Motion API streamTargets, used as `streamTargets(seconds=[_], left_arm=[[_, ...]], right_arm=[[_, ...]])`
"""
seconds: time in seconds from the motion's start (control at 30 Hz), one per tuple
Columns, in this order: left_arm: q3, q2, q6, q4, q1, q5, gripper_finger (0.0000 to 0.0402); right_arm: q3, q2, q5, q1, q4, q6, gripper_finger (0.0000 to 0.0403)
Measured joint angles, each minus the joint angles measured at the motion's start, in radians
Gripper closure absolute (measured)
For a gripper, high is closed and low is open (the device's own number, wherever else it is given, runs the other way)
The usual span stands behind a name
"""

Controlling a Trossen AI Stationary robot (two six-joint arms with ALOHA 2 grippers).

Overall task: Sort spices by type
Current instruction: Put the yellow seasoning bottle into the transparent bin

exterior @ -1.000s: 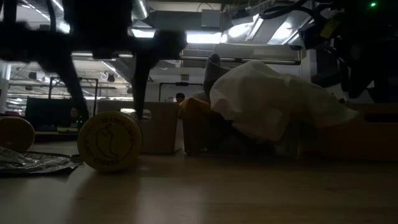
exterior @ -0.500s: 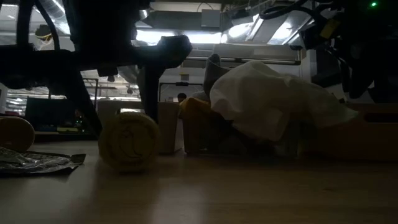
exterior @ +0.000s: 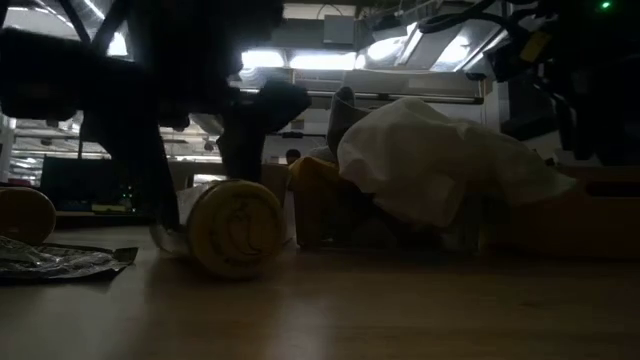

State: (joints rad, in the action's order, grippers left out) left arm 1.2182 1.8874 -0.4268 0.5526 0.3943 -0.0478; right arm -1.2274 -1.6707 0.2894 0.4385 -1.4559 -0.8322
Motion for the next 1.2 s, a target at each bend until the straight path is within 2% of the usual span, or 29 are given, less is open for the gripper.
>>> streamTargets(seconds=[0.13, 0.37, 0.63, 0.8, 1.2], left_arm=[[-0.003, 0.005, 0.086, 0.006, -0.02, 0.051, 0.0178], [-0.005, 0.047, 0.275, 0.014, -0.054, 0.053, 0.0178], [-0.001, 0.054, 0.271, -0.006, -0.057, 0.048, 0.0192], [0.038, 0.056, 0.321, -0.008, -0.057, 0.044, 0.0235], [0.202, 0.053, 0.468, -0.011, -0.075, 0.035, 0.0235]], right_arm=[[0.0, 0.0, -0.004, 0.0, 0.0, 0.0, 0.0246], [0.0, 0.0, -0.004, 0.0, -0.001, 0.0, 0.0246], [-0.025, 0.002, 0.002, 0.0, -0.004, 0.001, 0.0246], [-0.1, 0.002, 0.066, 0.0, -0.034, 0.021, 0.0246], [-0.321, 0.022, 0.3, 0.0, -0.118, 0.139, 0.0246]])
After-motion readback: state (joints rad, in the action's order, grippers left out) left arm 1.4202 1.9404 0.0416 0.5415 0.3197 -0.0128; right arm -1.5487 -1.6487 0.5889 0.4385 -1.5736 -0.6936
